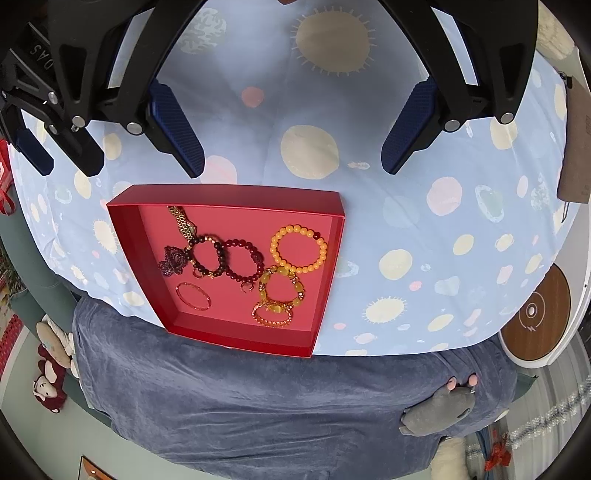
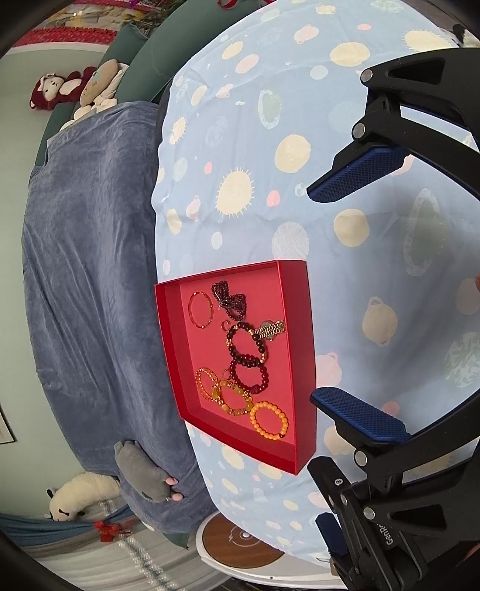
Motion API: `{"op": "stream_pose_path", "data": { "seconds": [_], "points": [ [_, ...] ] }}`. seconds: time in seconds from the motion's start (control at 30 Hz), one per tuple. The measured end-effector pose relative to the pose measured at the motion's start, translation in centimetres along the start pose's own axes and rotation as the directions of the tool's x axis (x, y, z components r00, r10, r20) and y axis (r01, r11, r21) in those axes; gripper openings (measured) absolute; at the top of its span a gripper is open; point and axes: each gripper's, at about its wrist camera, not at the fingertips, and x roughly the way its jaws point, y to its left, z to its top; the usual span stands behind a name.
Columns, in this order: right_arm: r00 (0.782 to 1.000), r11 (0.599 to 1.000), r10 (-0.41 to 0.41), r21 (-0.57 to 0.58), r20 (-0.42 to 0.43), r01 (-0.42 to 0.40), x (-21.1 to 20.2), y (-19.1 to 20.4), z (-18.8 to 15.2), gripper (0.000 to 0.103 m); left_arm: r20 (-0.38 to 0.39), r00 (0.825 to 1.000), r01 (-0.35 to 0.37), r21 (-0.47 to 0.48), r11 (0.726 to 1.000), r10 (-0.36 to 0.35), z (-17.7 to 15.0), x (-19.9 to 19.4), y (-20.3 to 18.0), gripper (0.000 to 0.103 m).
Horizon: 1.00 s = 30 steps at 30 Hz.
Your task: Organize jewelry
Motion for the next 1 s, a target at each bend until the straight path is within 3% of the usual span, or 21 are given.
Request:
{"op": "stream_pose_path", "data": {
  "seconds": [0.57,1.0],
  "points": [
    [1.000,1.000,-0.011,0.001,0.007,0.011,-0.11,-0.21,0.28,0.096,0.010,0.999,-0.046,-0.001,0.999,0.046,-0.21,0.28,0.20,0.096],
    [1.000,1.000,-0.017,0.002,0.003,0.017,0.02,0.00,0.17,0.096,0.003,0.999,-0.043,0.007,0.999,0.043,-0.25,0.62,0.02,0.096]
  ]
}}
